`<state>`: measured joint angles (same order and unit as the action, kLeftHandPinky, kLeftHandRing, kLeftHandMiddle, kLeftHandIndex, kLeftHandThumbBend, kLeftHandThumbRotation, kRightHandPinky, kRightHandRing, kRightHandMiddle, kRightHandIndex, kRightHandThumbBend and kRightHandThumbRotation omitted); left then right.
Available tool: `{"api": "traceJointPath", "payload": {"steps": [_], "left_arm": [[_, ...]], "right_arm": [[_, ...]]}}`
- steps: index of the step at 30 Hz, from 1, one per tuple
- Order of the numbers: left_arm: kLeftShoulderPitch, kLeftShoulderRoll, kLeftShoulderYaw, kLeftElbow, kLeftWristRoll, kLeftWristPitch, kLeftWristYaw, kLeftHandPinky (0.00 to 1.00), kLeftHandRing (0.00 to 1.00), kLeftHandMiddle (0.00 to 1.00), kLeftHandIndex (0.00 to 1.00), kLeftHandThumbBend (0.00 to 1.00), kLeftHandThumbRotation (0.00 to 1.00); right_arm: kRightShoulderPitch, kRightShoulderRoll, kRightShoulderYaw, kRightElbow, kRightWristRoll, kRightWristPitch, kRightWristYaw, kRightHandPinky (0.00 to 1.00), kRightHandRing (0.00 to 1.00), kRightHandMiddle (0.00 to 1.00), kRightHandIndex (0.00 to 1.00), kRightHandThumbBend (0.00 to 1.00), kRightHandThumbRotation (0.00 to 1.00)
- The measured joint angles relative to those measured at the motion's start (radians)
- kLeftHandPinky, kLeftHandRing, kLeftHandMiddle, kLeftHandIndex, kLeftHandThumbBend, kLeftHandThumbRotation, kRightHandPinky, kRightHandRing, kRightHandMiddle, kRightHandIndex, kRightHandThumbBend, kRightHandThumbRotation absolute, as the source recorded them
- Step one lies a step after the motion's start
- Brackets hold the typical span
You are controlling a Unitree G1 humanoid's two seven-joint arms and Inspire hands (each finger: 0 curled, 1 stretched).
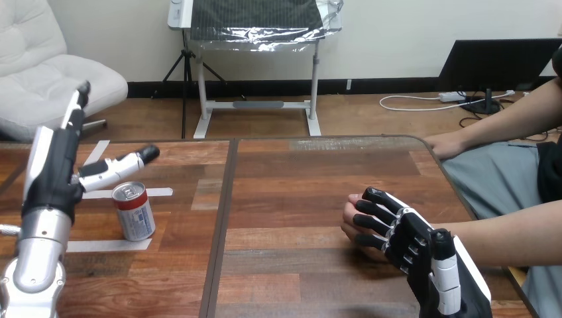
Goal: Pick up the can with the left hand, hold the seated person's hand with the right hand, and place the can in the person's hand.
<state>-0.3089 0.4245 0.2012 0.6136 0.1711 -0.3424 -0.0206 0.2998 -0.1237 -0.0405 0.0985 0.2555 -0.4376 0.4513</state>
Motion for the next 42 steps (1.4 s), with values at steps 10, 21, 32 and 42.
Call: {"api": "traceJointPath", "payload": {"steps": [10, 21, 32, 42], "left_arm": [[-0.031, 0.013, -0.025, 0.079, 0.009, 0.007, 0.004, 0.85, 0.93, 0.97, 0.98, 0.89, 0.26], [-0.062, 0.040, -0.063, 0.126, 0.046, 0.058, 0.000, 0.84, 0.95, 0.98, 0.99, 0.89, 0.29], [-0.077, 0.057, -0.078, 0.160, 0.059, 0.071, 0.000, 0.84, 0.95, 0.98, 0.97, 0.89, 0.27], [-0.085, 0.063, -0.091, 0.199, 0.059, 0.074, 0.000, 0.83, 0.94, 0.96, 0.97, 0.86, 0.25]], "right_arm": [[0.000, 0.002, 0.000, 0.000, 0.000, -0.001, 0.000, 0.76, 0.83, 0.84, 0.85, 1.00, 0.99], [0.000, 0.003, 0.000, 0.005, 0.000, -0.006, 0.000, 0.76, 0.83, 0.84, 0.85, 1.00, 0.99], [0.000, 0.005, 0.000, 0.019, 0.000, -0.013, -0.001, 0.76, 0.83, 0.84, 0.85, 1.00, 0.98], [0.000, 0.006, 0.000, 0.019, 0.000, -0.014, -0.004, 0.75, 0.82, 0.84, 0.85, 1.00, 0.99]]}}
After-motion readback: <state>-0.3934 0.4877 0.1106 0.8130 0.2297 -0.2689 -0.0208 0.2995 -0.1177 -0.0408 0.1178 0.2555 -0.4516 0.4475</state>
